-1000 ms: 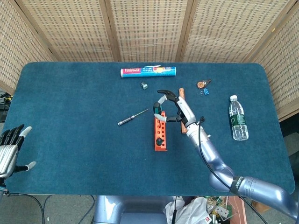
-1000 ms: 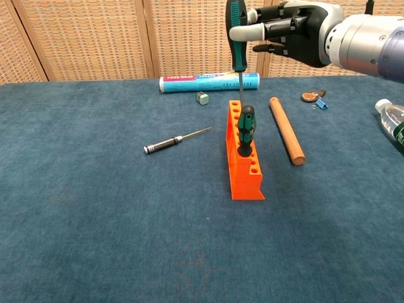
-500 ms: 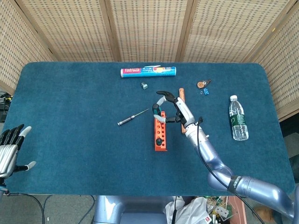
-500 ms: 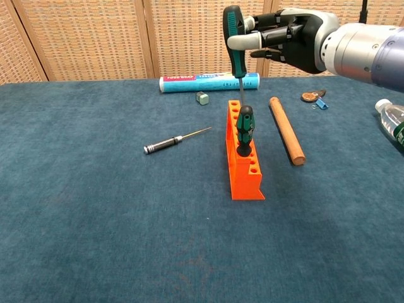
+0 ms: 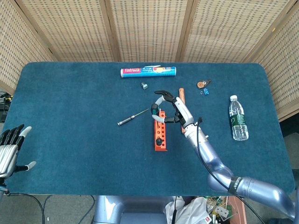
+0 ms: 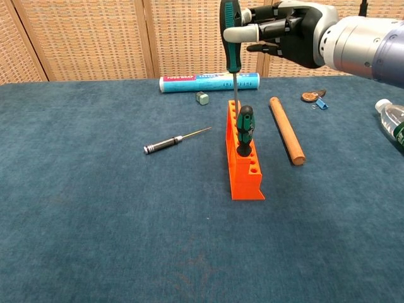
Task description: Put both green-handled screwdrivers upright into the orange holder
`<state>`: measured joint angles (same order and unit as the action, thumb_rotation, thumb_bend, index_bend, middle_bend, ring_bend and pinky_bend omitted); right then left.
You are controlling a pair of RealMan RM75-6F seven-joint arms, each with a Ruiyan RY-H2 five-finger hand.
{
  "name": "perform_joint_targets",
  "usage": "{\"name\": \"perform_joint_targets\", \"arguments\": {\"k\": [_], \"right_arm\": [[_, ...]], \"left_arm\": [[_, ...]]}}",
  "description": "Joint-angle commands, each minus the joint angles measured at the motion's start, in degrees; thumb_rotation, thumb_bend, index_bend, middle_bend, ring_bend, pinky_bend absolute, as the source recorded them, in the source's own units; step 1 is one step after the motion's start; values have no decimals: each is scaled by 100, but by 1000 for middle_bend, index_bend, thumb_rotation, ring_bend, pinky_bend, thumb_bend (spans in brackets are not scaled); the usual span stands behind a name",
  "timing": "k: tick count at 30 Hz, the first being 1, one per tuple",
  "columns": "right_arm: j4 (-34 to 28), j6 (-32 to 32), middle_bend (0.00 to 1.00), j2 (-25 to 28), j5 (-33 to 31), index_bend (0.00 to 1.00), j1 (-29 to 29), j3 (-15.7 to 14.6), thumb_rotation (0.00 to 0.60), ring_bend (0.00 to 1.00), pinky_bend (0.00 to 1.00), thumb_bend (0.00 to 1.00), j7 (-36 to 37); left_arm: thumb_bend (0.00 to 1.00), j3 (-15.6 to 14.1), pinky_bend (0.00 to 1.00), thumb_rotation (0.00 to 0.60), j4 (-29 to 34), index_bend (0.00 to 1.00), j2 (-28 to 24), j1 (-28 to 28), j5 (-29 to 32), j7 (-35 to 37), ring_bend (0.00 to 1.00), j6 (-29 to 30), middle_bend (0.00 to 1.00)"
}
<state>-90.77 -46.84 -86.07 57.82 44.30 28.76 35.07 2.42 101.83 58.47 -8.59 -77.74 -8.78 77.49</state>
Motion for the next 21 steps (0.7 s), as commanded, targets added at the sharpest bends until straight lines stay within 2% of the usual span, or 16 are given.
{"name": "perform_joint_targets", "arguments": {"k": [1,11,21], "right_arm": [[30,13,157,-9,-17,672,4,-12,600,0,0,334,-9],[113,43,158,-37,-35,672,14,-26,600,0,0,334,-10],[328,138,158,-127,14,672,1,-165,600,0,0,334,5]], "left_arm": [[0,2,0,600,-1,0,0,-2,1,0,0,-1,0],[0,-4,0,600,5,0,0,-2,-3,-7,0,-2,0],[0,-7,0,600,7,0,-5,-4,-6,-2,0,-6,0]]}}
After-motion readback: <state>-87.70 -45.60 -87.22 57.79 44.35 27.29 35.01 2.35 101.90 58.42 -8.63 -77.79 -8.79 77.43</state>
